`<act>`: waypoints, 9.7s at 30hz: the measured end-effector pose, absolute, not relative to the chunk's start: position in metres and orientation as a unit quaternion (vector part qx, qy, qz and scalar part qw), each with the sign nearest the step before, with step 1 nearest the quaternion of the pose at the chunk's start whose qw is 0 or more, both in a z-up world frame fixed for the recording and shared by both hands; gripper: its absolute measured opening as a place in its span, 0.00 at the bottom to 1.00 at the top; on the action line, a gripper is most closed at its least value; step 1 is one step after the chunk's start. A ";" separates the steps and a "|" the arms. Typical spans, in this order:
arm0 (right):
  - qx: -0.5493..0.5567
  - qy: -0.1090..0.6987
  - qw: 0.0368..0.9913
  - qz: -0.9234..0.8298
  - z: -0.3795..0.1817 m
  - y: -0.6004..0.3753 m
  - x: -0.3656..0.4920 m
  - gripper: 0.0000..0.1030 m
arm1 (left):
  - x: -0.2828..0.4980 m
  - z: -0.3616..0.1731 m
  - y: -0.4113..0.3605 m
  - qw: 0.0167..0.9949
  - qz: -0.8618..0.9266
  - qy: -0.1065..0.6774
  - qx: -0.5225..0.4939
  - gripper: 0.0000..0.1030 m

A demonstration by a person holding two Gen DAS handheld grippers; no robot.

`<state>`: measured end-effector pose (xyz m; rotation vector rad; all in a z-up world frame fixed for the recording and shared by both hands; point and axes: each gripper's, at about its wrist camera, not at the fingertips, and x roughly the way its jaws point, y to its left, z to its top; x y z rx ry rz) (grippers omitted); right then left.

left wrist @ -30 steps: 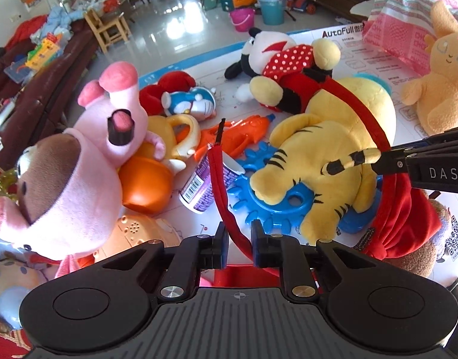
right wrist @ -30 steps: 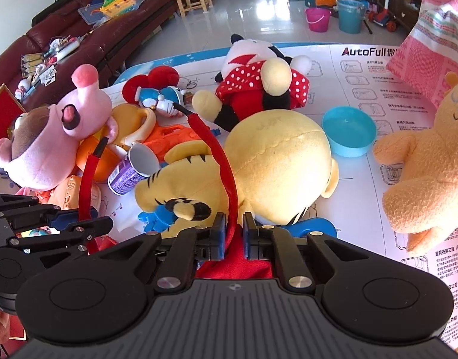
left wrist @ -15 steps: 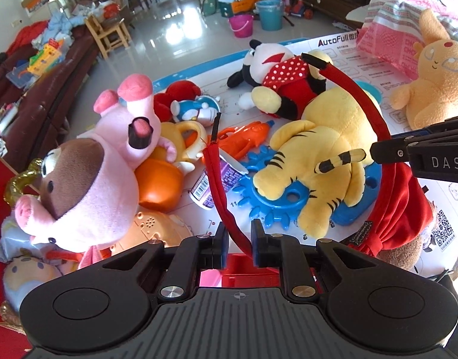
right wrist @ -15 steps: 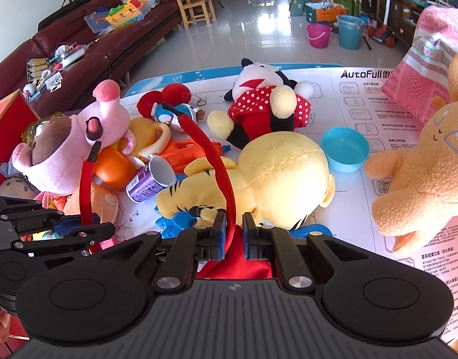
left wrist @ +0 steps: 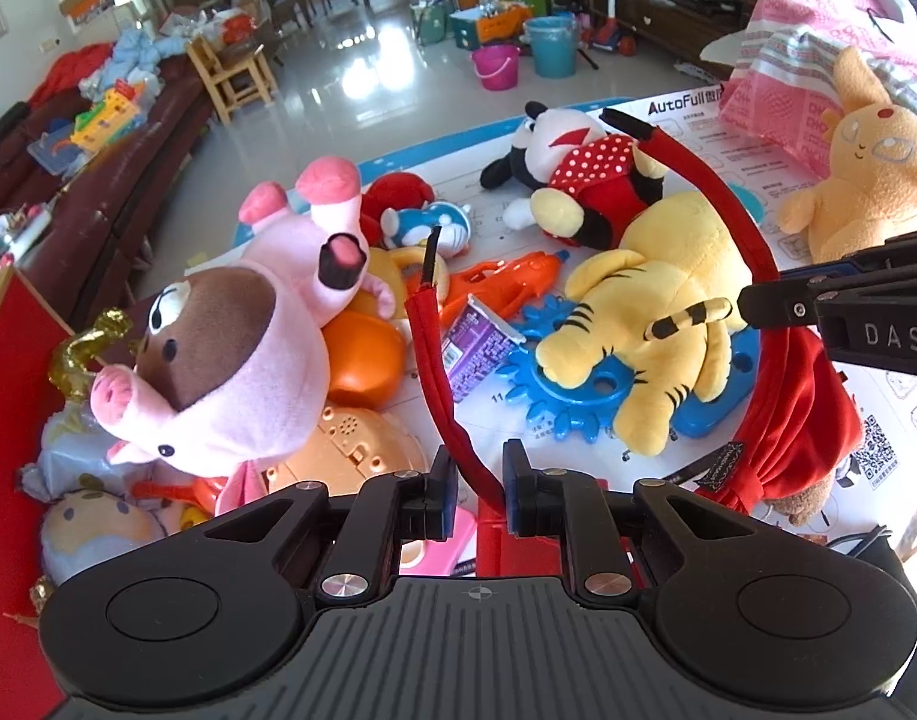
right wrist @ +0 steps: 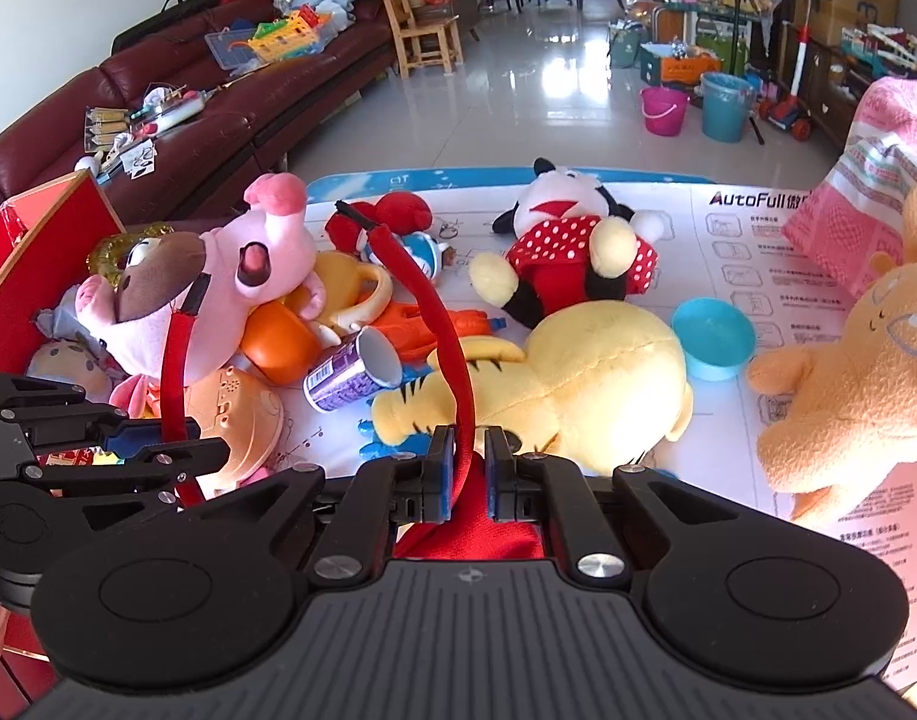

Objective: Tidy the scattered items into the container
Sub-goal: 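Lift the red headband and bow up off the pile with both tools, then carry the headband over the red box and open both tools, then move both tools back from the box to the toy pile, then grasp the brown teddy bear in the purple shirt with the right tool, then lift the teddy bear with the right tool while the left tool moves beneath it, then carry the brown teddy bear over the red box with both tools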

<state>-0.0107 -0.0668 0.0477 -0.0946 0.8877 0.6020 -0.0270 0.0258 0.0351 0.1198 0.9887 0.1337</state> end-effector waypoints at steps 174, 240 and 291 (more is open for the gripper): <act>0.081 0.538 0.820 0.177 -0.041 -0.165 -0.013 0.88 | -0.033 -0.035 -0.100 0.867 -0.103 0.464 0.153 0.96; 0.191 0.538 0.778 0.262 -0.026 -0.122 -0.004 0.51 | 0.007 -0.054 -0.037 0.814 -0.139 0.563 -0.035 0.37; 0.201 0.550 0.777 0.231 -0.025 -0.122 0.009 0.40 | 0.005 -0.052 -0.039 0.854 -0.076 0.513 0.031 0.53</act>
